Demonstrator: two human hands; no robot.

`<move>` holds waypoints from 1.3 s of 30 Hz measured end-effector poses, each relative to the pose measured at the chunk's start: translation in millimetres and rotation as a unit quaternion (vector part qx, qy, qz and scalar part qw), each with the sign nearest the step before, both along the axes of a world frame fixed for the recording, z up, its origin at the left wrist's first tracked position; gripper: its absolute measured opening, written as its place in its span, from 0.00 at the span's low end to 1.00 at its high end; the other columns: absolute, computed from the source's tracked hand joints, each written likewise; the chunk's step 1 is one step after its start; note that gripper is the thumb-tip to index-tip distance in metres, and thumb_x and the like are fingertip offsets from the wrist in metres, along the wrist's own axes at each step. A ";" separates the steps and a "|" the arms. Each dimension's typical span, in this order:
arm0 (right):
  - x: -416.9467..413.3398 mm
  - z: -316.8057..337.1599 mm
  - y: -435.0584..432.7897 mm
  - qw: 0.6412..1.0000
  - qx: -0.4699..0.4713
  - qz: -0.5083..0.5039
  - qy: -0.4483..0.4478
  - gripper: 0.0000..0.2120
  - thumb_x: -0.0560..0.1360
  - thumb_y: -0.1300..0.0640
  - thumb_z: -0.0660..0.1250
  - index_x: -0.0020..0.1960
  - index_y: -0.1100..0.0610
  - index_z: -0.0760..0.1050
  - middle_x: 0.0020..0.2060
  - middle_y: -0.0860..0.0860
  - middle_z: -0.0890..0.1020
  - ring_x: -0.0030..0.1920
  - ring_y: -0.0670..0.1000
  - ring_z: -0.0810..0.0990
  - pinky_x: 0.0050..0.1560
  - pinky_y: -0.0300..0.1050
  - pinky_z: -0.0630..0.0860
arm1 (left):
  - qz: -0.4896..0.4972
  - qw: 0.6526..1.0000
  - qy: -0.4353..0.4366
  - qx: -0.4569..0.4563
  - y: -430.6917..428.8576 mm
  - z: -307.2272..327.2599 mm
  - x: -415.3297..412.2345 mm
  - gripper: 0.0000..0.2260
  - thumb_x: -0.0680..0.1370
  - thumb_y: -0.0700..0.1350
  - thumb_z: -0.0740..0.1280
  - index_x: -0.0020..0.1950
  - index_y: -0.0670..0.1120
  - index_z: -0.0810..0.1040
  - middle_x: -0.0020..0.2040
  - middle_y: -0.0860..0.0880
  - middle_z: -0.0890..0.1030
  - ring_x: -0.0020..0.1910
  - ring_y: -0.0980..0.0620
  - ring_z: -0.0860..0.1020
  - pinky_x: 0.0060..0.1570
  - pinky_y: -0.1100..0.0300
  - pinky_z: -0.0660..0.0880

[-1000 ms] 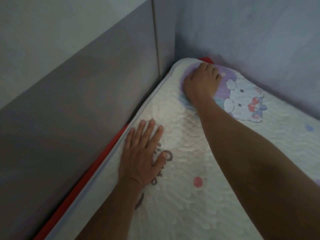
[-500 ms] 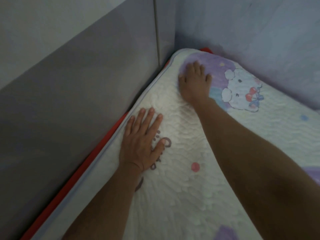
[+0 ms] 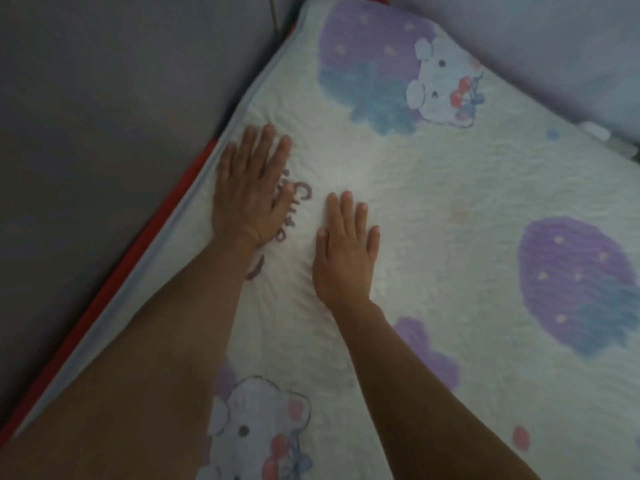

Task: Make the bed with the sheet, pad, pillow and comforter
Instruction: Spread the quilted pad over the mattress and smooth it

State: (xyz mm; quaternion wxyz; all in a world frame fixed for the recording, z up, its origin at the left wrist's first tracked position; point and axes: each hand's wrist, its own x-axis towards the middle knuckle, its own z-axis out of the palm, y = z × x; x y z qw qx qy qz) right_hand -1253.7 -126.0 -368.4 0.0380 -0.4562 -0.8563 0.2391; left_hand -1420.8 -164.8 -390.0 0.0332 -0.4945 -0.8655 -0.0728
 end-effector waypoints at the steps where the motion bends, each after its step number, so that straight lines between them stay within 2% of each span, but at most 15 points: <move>1: 3.9 -3.0 -8.4 1.000 0.007 -0.007 -0.008 0.27 0.79 0.48 0.42 0.78 0.47 0.49 0.78 0.46 0.49 0.78 0.50 0.45 0.75 0.54 0.42 | -0.001 1.000 0.002 0.001 -0.5 -0.5 0.2 0.28 0.79 0.57 0.51 0.78 0.51 0.52 0.79 0.48 0.53 0.77 0.46 0.50 0.75 0.47 0.48; 5: 9.5 -18.5 -30.5 0.998 0.037 -0.036 -0.034 0.27 0.81 0.49 0.47 0.78 0.48 0.46 0.78 0.46 0.48 0.78 0.51 0.45 0.75 0.55 0.41 | 0.004 1.000 -0.006 -0.008 1.6 0.2 0.7 0.29 0.78 0.57 0.51 0.78 0.52 0.51 0.79 0.48 0.52 0.77 0.47 0.50 0.75 0.47 0.48; 11: 4.3 -36.2 -29.3 0.992 0.102 -0.047 -0.059 0.28 0.80 0.50 0.50 0.78 0.50 0.48 0.78 0.48 0.51 0.78 0.54 0.48 0.75 0.58 0.44 | 0.008 0.999 -0.013 -0.031 4.1 5.0 2.2 0.30 0.77 0.58 0.51 0.78 0.51 0.50 0.79 0.48 0.51 0.78 0.46 0.49 0.75 0.47 0.46; 14: 3.2 -39.1 -29.8 0.991 0.100 -0.051 -0.070 0.28 0.80 0.49 0.49 0.78 0.50 0.47 0.78 0.48 0.50 0.78 0.54 0.47 0.75 0.59 0.43 | -0.021 0.997 -0.062 -0.039 -5.5 19.7 9.6 0.32 0.76 0.59 0.50 0.78 0.49 0.50 0.79 0.47 0.51 0.77 0.45 0.48 0.74 0.46 0.43; 16: 2.5 -39.4 -31.4 0.990 0.105 -0.049 -0.076 0.28 0.80 0.49 0.49 0.78 0.50 0.46 0.78 0.48 0.49 0.78 0.54 0.46 0.75 0.59 0.42 | -0.058 0.993 -0.099 -0.040 -34.0 27.4 25.6 0.31 0.77 0.57 0.51 0.78 0.48 0.52 0.78 0.47 0.52 0.77 0.45 0.49 0.74 0.46 0.44; 20: 1.8 -37.9 -32.5 0.990 0.103 -0.055 -0.080 0.28 0.80 0.50 0.49 0.78 0.50 0.46 0.78 0.48 0.49 0.78 0.53 0.46 0.75 0.58 0.41 | -0.079 0.990 -0.056 -0.098 -120.6 40.2 60.0 0.28 0.79 0.54 0.52 0.78 0.46 0.56 0.78 0.46 0.55 0.77 0.45 0.52 0.74 0.45 0.51; 24: 2.1 -38.6 -32.8 0.990 0.101 -0.052 -0.083 0.28 0.80 0.50 0.47 0.78 0.50 0.43 0.78 0.47 0.46 0.78 0.53 0.43 0.75 0.58 0.40 | -0.073 0.986 -0.042 -0.144 -191.6 43.7 74.0 0.27 0.79 0.54 0.53 0.77 0.47 0.57 0.78 0.47 0.55 0.77 0.45 0.52 0.74 0.45 0.52; 29: 1.0 -38.9 -32.8 0.987 0.115 -0.056 -0.094 0.28 0.81 0.49 0.44 0.78 0.50 0.41 0.78 0.47 0.45 0.78 0.53 0.41 0.75 0.58 0.39 | -0.111 0.982 -0.049 -0.142 -227.5 22.1 62.5 0.28 0.78 0.56 0.52 0.77 0.47 0.57 0.78 0.45 0.54 0.77 0.44 0.51 0.74 0.45 0.51; 39: 1.3 -40.3 -32.6 0.984 0.145 -0.054 -0.085 0.27 0.80 0.49 0.45 0.78 0.49 0.45 0.78 0.46 0.48 0.78 0.52 0.45 0.75 0.57 0.41 | -0.119 0.990 -0.050 -0.050 -227.7 1.6 58.5 0.28 0.77 0.56 0.53 0.76 0.47 0.59 0.77 0.45 0.57 0.77 0.44 0.54 0.74 0.44 0.52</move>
